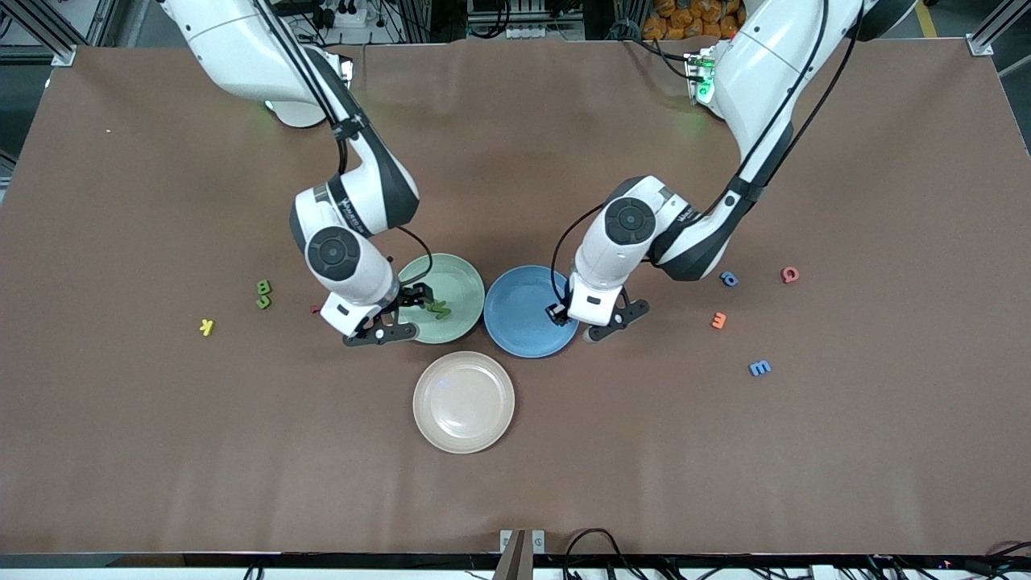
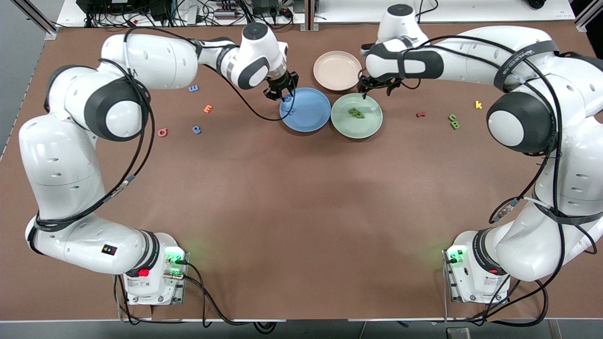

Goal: Sort letters by color into matching plates
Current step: 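Release the C into the blue plate while the right gripper releases the N, then move the left gripper to the blue letters while the right gripper grasps green n, then grasp the blue p with the left gripper while the right gripper lifts the n, then carry the p toward the blue plate while the right gripper lowers n onto green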

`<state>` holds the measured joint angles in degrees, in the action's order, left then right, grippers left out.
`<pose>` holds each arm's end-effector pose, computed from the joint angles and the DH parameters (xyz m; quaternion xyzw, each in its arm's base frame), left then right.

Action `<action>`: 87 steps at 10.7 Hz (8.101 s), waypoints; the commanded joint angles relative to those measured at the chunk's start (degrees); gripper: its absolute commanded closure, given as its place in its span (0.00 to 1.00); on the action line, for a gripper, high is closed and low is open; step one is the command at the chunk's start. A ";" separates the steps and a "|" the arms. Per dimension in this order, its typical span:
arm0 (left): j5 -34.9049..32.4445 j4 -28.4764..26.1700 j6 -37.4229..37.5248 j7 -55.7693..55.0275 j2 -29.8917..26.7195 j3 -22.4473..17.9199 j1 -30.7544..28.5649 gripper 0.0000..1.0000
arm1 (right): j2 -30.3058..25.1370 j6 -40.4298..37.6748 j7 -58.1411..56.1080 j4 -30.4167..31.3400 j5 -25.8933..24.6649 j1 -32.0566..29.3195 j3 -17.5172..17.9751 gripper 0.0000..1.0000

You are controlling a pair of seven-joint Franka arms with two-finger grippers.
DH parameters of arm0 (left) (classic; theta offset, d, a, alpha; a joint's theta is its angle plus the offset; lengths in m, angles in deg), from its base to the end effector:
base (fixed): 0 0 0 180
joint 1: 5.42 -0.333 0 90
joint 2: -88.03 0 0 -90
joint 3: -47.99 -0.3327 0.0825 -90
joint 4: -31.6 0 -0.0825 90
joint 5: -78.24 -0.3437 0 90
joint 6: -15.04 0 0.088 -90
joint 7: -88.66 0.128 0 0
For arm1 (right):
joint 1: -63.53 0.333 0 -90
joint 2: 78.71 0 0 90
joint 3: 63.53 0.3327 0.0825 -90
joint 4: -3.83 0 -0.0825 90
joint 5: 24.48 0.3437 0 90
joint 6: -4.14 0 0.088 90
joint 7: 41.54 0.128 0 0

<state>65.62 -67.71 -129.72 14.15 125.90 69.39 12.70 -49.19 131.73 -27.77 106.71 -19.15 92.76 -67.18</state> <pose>0.5376 -0.4012 0.2585 0.9596 0.2628 0.0188 0.0988 0.5579 0.2757 0.2767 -0.9960 -0.0765 0.0454 0.0048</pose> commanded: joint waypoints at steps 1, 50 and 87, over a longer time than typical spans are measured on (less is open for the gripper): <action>0.58 2.96 0.70 -3.01 1.68 -0.66 4.02 1.00 | -3.06 -0.67 -12.75 2.06 -0.06 -4.61 -0.31 0.00; -5.05 -40.09 -9.83 3.14 -19.93 -1.98 -29.54 0.00 | -5.88 31.85 -59.91 29.39 -6.30 -29.41 0.22 0.65; -5.66 -17.96 -6.59 -7.48 -10.45 -0.04 -14.62 1.00 | -4.73 12.70 6.38 13.84 -0.24 -0.31 5.49 0.00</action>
<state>61.08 -90.17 -137.36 10.28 112.25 69.64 -4.52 -54.03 146.84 -19.43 121.99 -19.74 92.96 -61.83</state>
